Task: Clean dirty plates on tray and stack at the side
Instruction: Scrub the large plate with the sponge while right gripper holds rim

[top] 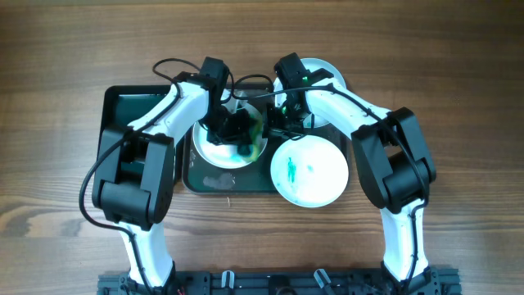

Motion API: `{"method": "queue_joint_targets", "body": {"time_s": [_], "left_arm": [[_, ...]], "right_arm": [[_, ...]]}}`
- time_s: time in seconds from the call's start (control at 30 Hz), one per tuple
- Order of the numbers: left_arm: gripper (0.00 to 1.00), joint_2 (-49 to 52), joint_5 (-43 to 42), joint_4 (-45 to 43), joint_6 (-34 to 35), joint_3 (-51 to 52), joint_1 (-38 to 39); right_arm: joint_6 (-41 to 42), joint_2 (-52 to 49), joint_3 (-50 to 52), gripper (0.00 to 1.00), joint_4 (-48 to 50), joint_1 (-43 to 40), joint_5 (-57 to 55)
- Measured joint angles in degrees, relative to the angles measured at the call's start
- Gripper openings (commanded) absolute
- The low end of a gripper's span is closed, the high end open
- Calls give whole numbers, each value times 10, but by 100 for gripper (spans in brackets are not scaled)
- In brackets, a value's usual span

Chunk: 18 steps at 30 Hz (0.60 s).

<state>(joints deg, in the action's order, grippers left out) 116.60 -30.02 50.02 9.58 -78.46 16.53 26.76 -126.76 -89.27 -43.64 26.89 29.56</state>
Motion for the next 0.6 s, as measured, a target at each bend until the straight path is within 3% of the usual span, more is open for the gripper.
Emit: {"method": "queue_joint_targets", "body": {"time_s": [0.2,0.6], "left_arm": [[4,0,7,-58,-3,1,1],[4,-6,358,-53,180,-4,18]], "right_arm": [[0,0,0,4,0,0,0],[2,0,0,4,12,4,0]]}}
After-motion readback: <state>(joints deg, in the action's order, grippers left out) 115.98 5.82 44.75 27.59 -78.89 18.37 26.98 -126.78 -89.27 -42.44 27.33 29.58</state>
